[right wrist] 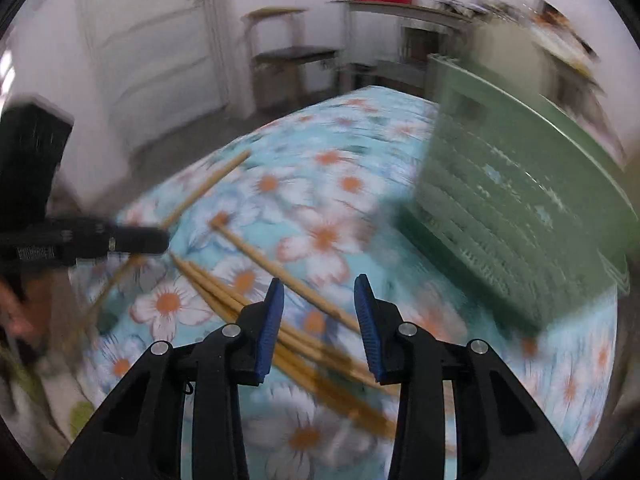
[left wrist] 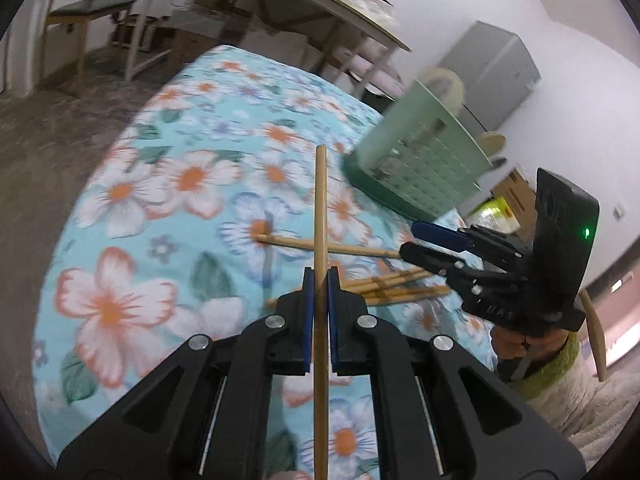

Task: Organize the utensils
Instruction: 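Grasp another wooden chopstick with the right gripper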

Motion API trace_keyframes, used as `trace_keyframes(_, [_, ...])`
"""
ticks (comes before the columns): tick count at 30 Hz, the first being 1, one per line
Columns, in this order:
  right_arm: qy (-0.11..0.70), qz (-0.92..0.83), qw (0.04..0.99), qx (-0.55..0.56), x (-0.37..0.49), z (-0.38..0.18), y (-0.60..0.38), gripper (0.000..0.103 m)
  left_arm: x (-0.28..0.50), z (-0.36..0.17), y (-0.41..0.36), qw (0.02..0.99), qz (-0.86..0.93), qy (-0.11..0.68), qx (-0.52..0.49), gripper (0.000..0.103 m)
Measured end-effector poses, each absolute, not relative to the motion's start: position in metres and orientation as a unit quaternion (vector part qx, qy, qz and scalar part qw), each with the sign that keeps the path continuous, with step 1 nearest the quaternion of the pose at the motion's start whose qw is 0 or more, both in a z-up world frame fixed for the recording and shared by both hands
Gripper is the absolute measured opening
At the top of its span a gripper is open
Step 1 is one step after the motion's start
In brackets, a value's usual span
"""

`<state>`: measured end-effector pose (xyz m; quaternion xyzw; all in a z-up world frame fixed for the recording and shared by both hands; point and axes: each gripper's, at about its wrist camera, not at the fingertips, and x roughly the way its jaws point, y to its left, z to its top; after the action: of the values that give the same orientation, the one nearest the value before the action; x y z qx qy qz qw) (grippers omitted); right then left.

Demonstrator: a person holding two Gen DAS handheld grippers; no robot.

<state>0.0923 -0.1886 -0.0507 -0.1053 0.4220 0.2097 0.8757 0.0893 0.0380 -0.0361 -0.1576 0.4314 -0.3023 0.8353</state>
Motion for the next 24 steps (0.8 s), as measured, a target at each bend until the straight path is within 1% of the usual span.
trace_keyframes(1, [0.422,0.231,0.868,-0.124,0.098,-0.052,-0.179,0.032,0.090,-0.039,0.042,0.837,-0.295,0.431,-0.164,0.005])
trace_keyframes(5, [0.425,0.280,0.845,-0.164,0.116,-0.058,-0.149,0.028,0.094,-0.041,0.063,0.844,-0.264,0.429,-0.183,0.005])
trace_keyframes(11, [0.433,0.332,0.809,-0.220,0.134,-0.074,-0.107,0.026,0.102,-0.040,0.085,0.852,-0.238,0.421,-0.199,0.005])
trace_keyframes(14, [0.436,0.332,0.800,-0.245,0.134,-0.085,-0.099,0.021,0.106,-0.040,0.090,0.854,-0.233,0.419,-0.203,0.005])
trace_keyframes(15, [0.432,0.334,0.802,-0.243,0.133,-0.084,-0.099,0.016,0.107,-0.039,0.091,0.854,-0.233,0.418,-0.203,0.005])
trace_keyframes(18, [0.415,0.319,0.815,-0.249,0.133,-0.080,-0.100,0.012,0.108,-0.038,0.091,0.856,-0.234,0.413,-0.204,0.005])
trace_keyframes(24, [0.365,0.250,0.871,-0.211,0.132,-0.040,-0.136,0.009,0.104,-0.029,0.086,0.863,-0.243,0.397,-0.199,0.005])
